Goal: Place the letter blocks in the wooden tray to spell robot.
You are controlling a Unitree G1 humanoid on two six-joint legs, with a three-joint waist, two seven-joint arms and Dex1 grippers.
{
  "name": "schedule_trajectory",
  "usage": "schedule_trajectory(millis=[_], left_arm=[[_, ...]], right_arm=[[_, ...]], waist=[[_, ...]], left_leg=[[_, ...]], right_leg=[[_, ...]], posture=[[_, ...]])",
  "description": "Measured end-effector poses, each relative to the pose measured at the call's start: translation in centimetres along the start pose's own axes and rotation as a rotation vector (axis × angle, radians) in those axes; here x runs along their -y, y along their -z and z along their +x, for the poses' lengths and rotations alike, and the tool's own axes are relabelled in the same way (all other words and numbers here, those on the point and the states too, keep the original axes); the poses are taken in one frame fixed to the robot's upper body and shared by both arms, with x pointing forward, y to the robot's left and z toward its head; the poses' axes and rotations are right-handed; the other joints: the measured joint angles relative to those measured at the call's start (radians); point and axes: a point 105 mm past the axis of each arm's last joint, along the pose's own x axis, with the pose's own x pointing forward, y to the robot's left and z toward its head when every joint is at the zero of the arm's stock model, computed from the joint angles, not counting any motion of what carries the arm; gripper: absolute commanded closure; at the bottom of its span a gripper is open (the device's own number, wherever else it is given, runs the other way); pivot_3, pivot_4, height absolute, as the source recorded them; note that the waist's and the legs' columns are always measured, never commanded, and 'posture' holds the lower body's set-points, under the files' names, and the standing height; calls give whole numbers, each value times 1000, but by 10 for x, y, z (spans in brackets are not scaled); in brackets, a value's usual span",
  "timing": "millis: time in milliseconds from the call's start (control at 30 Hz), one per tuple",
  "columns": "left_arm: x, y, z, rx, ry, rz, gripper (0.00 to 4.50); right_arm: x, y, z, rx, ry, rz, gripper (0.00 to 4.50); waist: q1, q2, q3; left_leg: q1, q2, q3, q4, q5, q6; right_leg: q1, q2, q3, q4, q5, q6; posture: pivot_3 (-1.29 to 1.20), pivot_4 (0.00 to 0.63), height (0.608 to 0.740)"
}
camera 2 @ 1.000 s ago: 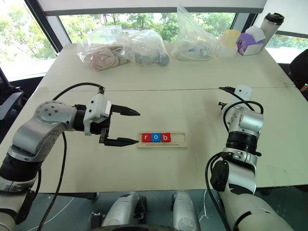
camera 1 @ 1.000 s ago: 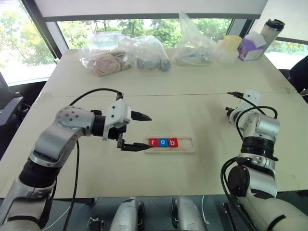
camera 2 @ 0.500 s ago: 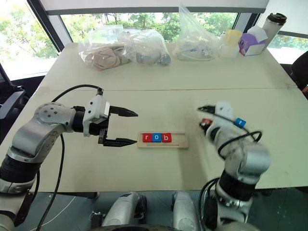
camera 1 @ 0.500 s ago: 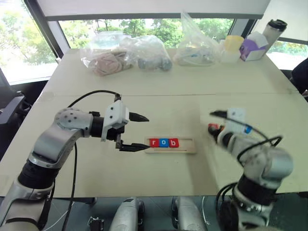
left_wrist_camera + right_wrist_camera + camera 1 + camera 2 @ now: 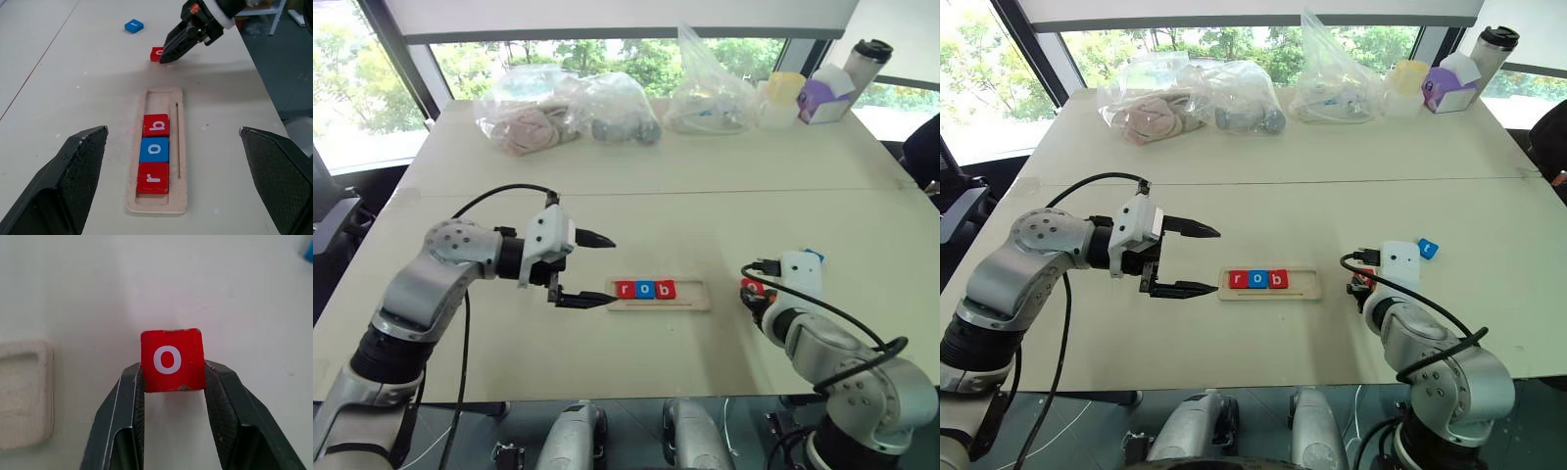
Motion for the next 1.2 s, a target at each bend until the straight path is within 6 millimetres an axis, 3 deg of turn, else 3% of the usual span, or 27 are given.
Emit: schedule_trajectory(millis=[333, 567, 633, 733, 833, 933, 1067, 1200], left_arm=[[0, 0, 0, 0, 0, 0, 0], [1, 1, 0, 0, 1, -8, 0], [3, 2, 1, 0, 5, -15, 0], [4, 3, 1, -2, 7, -19, 0], [5, 3, 0, -4, 9, -20, 0], [6, 3, 0, -2, 14, -28, 0], [5, 2, -1, -9, 15, -25, 0], [5, 3, -2, -11, 15, -25, 0]], right_arm=[[-6, 5, -3, -14, -25, 0, 3375], [3, 6, -3, -30, 16, -20, 56], [4, 6, -2, -36, 13, -22, 56], [5, -11, -3, 1, -19, -64, 56], [-11, -42, -7, 27, -234, -203, 56], [-23, -72, -27, 23, -460, -368, 56], [-21, -65, -47, -117, -638, -555, 56], [3, -47, -33, -200, -720, -712, 56]], waist=[[2, 0, 0], [1, 0, 0], [1, 0, 0], [0, 0, 0], [-2, 2, 3], [2, 0, 3], [13, -2, 4], [17, -1, 4]], left_leg=[[0, 0, 0, 0, 0, 0], [0, 0, 0, 0, 0, 0], [-1, 0, 0, 0, 0, 0], [-1, 0, 0, 0, 0, 0], [-1, 0, 1, 0, 0, 0], [-1, 1, -1, -1, 0, 1], [-4, 0, -1, -2, -3, 4], [-8, 0, 1, 0, -4, 6]], right_leg=[[0, 0, 0, -1, 0, 0], [0, 0, 0, -1, 0, 0], [0, 0, 0, -1, 0, 0], [0, 0, 0, -2, 0, 0], [0, -1, 1, -2, 0, 0], [0, 0, 0, -3, -1, 0], [-1, 0, -2, -4, -2, 2], [-1, -1, -2, -14, -1, 4]], posture=[[0, 150, 740], [0, 150, 740], [0, 150, 740], [0, 150, 740], [0, 150, 740], [0, 150, 740], [0, 150, 740], [0, 150, 740]])
